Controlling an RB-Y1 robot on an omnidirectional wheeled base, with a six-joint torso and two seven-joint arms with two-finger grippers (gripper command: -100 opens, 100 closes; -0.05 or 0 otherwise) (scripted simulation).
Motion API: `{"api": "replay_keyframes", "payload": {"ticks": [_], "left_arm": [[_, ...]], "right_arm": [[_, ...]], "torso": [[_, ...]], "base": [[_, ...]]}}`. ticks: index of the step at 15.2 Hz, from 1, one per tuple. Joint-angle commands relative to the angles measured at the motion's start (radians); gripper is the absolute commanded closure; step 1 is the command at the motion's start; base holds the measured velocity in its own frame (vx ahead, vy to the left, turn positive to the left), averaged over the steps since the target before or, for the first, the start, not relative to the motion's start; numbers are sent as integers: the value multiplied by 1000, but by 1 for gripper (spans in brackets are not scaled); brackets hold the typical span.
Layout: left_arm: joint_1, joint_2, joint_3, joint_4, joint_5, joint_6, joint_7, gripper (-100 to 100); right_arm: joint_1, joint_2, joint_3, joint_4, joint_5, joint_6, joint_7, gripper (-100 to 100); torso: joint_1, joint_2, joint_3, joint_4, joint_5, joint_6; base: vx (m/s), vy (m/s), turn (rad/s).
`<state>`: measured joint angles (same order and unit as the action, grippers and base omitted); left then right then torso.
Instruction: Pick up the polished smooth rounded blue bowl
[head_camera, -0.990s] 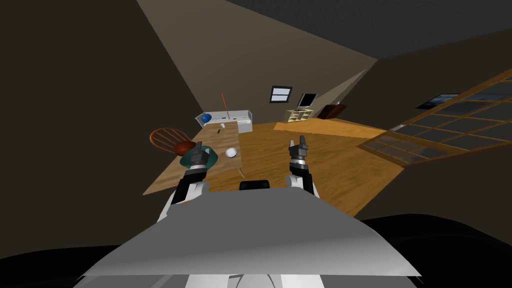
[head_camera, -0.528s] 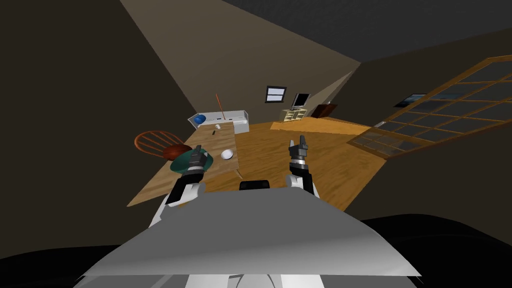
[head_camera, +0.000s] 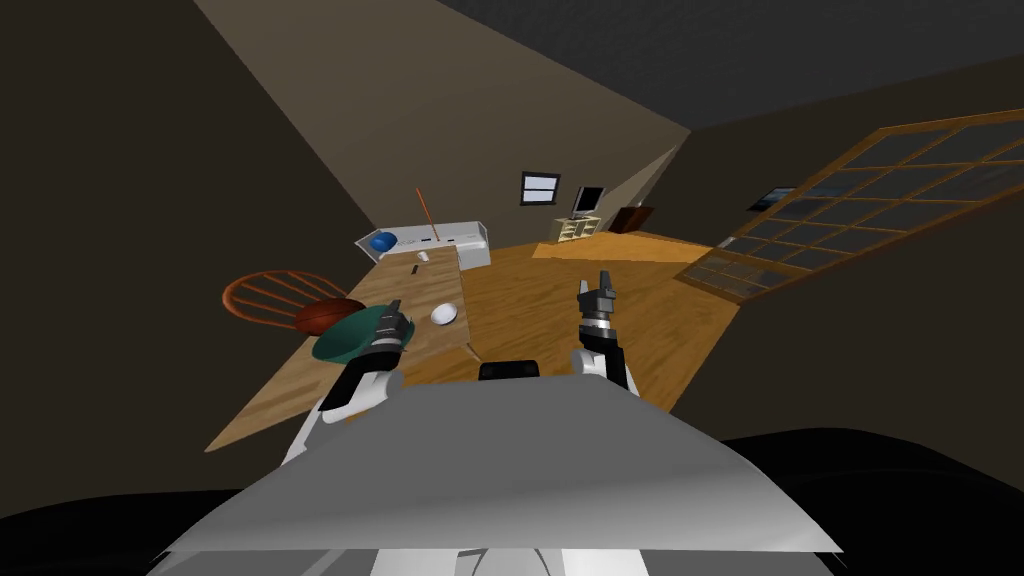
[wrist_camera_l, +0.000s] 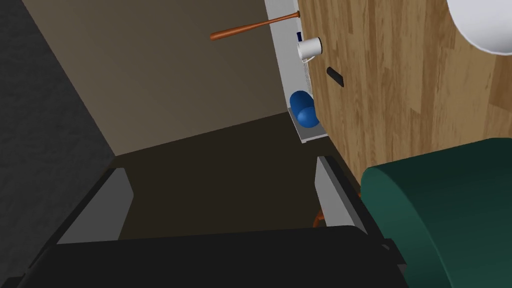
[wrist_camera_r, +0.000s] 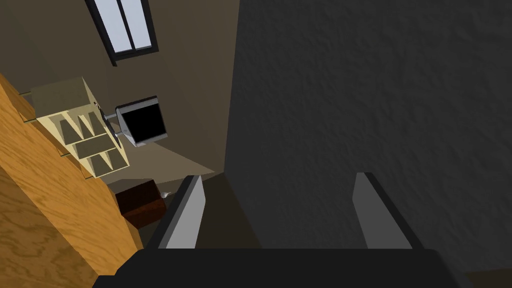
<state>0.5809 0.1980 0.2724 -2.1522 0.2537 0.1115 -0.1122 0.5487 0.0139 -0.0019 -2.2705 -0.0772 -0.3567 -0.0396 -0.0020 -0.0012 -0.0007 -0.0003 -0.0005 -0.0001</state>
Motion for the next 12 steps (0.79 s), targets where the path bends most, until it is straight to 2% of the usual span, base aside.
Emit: {"api": "replay_keyframes", "payload": {"ticks": [1,2,4,5,7,8,10,11,12], "left_arm": [[-1,3,7,1,4,30,1,-100],[6,5,31,10,18,64,0,-100],[6,5,31,10,18,93,0,-100],[13,5,56,20,33,127,-2,-100],[13,5,56,20,33,157,-2,-100],[20,5,81,30,48,190,-4,-100],[20,5,81,30,48,222,-4,-100],[28,3,106,40,63,248,-5,-100],[28,3,106,40,63,270,-5,-100]], "right_arm": [[0,0,0,0,0,0,0,0],[0,0,0,0,0,0,0,0],[0,0,0,0,0,0,0,0],[0,0,0,0,0,0,0,0],[0,0,0,0,0,0,0,0],[0,0,0,0,0,0,0,0],[0,0,0,0,0,0,0,0],[0,0,0,0,0,0,0,0],[0,0,0,0,0,0,0,0]], "torso": [[0,0,0,0,0,0],[0,0,0,0,0,0],[0,0,0,0,0,0],[0,0,0,0,0,0],[0,0,0,0,0,0],[0,0,0,0,0,0],[0,-1,-1,0,0,0],[0,-1,0,0,0,0],[0,-1,0,0,0,1]], "base": [[18,-14,13],[27,-28,-176],[28,-26,-119],[32,-29,-165],[35,-24,-131],[46,-30,-154],[41,-20,-128],[39,-18,-192],[45,-14,-190]]}}
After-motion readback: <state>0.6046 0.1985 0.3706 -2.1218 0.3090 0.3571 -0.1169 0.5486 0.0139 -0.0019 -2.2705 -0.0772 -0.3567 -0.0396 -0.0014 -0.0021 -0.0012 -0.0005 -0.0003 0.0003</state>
